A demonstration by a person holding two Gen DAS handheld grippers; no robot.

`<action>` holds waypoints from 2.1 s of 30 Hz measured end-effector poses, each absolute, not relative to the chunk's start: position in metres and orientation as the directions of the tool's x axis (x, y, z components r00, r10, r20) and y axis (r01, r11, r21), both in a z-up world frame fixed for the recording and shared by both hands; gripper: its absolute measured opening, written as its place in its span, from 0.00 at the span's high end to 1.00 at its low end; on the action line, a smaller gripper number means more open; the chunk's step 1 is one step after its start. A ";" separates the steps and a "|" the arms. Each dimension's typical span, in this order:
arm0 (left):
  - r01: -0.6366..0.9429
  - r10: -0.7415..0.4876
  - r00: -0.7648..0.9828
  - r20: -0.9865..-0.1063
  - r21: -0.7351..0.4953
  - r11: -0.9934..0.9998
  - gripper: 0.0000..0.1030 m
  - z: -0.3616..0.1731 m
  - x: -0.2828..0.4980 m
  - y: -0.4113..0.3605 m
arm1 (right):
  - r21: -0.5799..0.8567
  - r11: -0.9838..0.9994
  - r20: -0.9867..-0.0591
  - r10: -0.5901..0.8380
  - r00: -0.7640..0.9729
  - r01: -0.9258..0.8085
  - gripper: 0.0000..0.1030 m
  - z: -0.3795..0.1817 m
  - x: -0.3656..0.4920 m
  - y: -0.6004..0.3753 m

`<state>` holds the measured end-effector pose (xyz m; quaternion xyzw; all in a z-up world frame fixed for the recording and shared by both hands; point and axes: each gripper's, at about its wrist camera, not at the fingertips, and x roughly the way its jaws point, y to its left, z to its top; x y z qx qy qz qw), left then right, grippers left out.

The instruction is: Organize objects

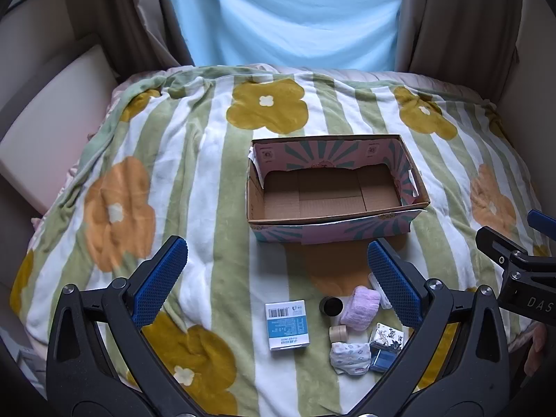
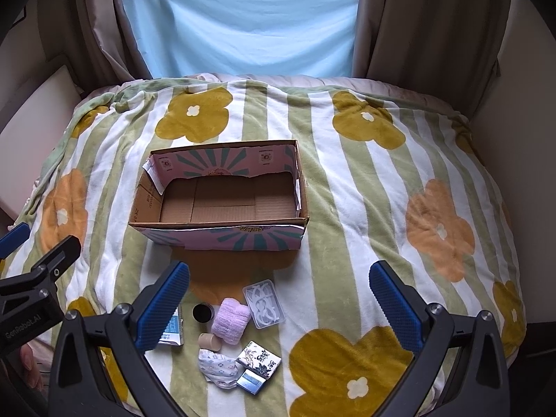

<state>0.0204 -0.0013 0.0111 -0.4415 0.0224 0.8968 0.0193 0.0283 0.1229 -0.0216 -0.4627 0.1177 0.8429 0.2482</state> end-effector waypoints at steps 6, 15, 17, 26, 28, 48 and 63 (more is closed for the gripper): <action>-0.057 0.020 -0.603 -0.798 0.018 -0.998 0.00 0.008 0.021 0.000 | -0.020 -0.849 -0.836 0.304 -0.457 -0.528 0.01 -0.021 0.031 0.123; -0.060 0.025 -0.601 -0.799 0.014 -0.998 0.00 0.006 0.023 -0.002 | -0.019 -0.851 -0.836 0.301 -0.459 -0.524 0.01 -0.019 0.030 0.123; -0.058 0.021 -0.601 -0.799 0.018 -0.998 0.00 0.006 0.024 -0.002 | -0.022 -0.849 -0.838 0.304 -0.453 -0.528 0.01 -0.019 0.030 0.122; -0.057 0.040 -0.611 -0.791 -0.007 -0.998 0.00 0.009 0.030 -0.006 | -0.022 -0.851 -0.831 0.307 -0.463 -0.525 0.01 -0.013 0.032 0.122; -0.055 0.039 -0.613 -0.789 -0.007 -0.998 0.00 0.011 0.030 -0.008 | -0.020 -0.853 -0.831 0.304 -0.465 -0.522 0.01 -0.012 0.033 0.122; -0.070 0.051 -0.610 -0.790 -0.010 -0.997 0.00 0.013 0.031 -0.008 | -0.014 -0.858 -0.829 0.296 -0.473 -0.513 0.01 -0.011 0.032 0.114; -0.083 0.067 -0.596 -0.800 -0.022 -0.996 0.00 0.009 0.032 -0.008 | -0.006 -0.856 -0.831 0.293 -0.474 -0.517 0.01 -0.012 0.031 0.113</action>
